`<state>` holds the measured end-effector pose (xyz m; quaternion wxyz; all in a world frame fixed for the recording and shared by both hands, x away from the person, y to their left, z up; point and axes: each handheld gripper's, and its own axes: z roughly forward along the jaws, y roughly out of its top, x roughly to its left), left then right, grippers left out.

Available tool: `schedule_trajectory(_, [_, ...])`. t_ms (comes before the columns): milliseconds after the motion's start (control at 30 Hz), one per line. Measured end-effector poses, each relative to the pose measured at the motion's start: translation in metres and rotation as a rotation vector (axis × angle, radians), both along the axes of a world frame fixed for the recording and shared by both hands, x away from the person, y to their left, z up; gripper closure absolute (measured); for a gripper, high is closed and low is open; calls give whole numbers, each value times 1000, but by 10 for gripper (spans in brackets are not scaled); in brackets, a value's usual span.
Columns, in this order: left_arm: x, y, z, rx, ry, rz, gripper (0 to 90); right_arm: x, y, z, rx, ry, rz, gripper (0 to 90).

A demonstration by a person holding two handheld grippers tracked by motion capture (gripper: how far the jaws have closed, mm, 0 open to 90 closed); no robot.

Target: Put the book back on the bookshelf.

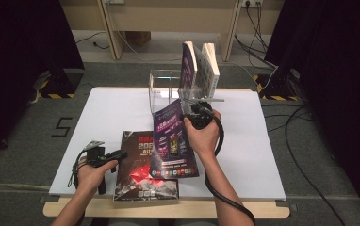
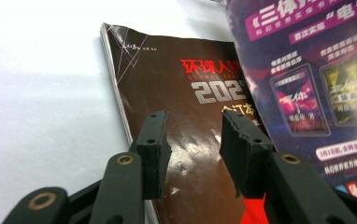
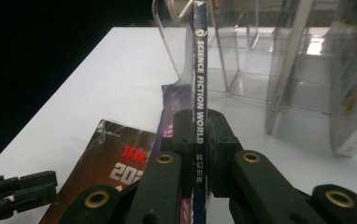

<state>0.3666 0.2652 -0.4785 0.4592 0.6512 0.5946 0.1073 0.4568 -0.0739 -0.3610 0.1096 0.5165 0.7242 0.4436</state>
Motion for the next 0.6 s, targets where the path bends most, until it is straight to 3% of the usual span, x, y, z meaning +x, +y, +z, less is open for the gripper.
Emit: schedule_trajectory(600, [1, 0, 0, -9, 4, -3, 614, -4, -9, 23, -31, -84, -46, 846])
